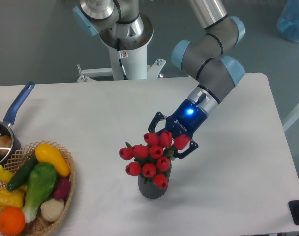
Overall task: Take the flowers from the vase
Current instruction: 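Lift the gripped tulips up out of the grey vase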
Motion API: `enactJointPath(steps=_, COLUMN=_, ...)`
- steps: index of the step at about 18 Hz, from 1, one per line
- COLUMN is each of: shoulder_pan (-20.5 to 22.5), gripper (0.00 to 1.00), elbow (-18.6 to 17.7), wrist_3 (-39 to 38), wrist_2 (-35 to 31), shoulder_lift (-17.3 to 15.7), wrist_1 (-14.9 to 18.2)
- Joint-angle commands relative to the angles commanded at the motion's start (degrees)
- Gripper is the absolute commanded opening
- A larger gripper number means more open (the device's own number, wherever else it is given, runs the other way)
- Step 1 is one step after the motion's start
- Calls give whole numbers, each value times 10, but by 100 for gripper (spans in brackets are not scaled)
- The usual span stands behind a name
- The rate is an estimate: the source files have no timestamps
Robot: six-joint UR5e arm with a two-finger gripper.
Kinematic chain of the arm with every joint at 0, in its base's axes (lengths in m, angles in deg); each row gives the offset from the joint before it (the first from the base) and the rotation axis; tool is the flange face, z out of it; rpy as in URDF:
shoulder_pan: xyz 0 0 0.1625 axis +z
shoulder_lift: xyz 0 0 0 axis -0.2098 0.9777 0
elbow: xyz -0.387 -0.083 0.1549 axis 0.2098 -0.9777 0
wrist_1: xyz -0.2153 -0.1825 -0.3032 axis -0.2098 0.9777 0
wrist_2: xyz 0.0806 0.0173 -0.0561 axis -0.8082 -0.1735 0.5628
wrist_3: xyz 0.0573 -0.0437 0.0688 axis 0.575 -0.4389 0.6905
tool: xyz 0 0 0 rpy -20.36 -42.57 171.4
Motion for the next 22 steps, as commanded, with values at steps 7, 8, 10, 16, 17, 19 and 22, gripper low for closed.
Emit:
enactJointPath(steps=7, shoulder_pan=2, gripper=1, elbow=1, wrist_3=-10, wrist_2=22, shoulder_lift=-12, wrist_1=0)
enactJointPath(steps=8, shoulder_pan=3, gripper=1, elbow=1, wrist_3=-22, wrist_2=28, shoulder_lift=-18, wrist_1=0)
enactJointPath(steps=10, shoulder_pan=3, gripper=1, elbow=1, wrist_3=-38, wrist_2=32, shoulder_lift=-32, wrist_1=0)
enactJointPath(steps=16, shoulder_pan=4, gripper=1, elbow=16, wrist_3=-98, wrist_2=53, shoulder_lift=-70, wrist_1=0)
enactJointPath(steps=17, shoulder_pan=4, gripper=1, elbow=18, wrist_3=-109, wrist_2=53, shoulder_lift=-76, wrist_1=0)
enactJointPath(steps=19, shoulder_pan=6, gripper=1, elbow=22, wrist_3=-119, wrist_2=53, shoulder_lift=-87, wrist_1=0)
enactJointPath(steps=22, shoulder_pan=7, gripper=1, elbow=29, wrist_3=-131, wrist_2=53, shoulder_lift=-100, wrist_1=0)
